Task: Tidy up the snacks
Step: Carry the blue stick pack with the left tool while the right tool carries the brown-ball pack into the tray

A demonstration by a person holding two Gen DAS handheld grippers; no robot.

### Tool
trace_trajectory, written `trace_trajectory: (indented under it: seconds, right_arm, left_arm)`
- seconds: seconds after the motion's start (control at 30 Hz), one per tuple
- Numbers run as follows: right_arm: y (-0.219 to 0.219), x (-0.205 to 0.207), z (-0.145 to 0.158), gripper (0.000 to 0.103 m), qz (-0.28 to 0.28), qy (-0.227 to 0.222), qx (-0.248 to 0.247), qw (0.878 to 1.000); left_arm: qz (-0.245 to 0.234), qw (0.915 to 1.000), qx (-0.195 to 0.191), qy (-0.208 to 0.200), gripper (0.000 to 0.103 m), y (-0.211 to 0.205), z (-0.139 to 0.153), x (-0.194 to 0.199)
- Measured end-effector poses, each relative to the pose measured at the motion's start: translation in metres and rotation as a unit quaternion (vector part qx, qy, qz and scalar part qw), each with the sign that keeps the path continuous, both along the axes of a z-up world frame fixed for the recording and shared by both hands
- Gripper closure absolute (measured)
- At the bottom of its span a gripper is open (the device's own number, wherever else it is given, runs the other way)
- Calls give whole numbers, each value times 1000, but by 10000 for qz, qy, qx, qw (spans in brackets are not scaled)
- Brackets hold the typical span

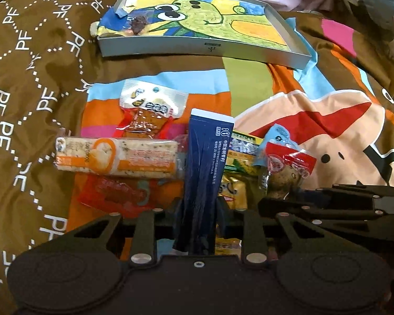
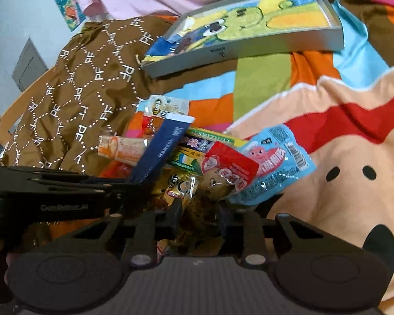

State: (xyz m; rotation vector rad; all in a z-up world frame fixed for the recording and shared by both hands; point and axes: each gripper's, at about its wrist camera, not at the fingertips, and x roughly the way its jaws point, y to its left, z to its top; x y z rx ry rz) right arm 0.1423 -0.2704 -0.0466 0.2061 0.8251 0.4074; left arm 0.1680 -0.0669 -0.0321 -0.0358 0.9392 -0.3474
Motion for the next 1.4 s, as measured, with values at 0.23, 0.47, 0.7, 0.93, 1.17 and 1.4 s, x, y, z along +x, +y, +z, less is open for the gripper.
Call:
trace_trajectory:
  seconds: [0.23, 0.47, 0.7, 0.93, 1.17, 1.4]
  right_arm:
    - [-21, -5, 15, 76, -295, -378, 317, 9983]
    - [-51, -4, 31, 77, -867, -979, 633, 9894]
    - [-76, 24, 44, 77, -1413, -1798, 1239, 9656]
    - [-97, 73, 59, 77, -1984, -2551, 1666, 9316]
    - [-109, 122, 57, 76, -2153, -2815, 1816, 9173]
    - [-112, 149, 43, 76, -2249, -2757, 2081, 9111]
  left_arm:
    - [69, 9998, -190, -77, 76, -7, 11, -1]
    - [200, 9978, -464, -429, 76, -16, 35, 9]
    - [415, 9925, -642, -952, 76, -29, 66, 42]
    - [829, 9808, -714, -1616, 76, -45, 103, 82]
    - [1158, 9676, -913, -2052, 76, -70, 118, 135]
    - [1316, 9677, -873, -1964, 76, -90, 102, 181]
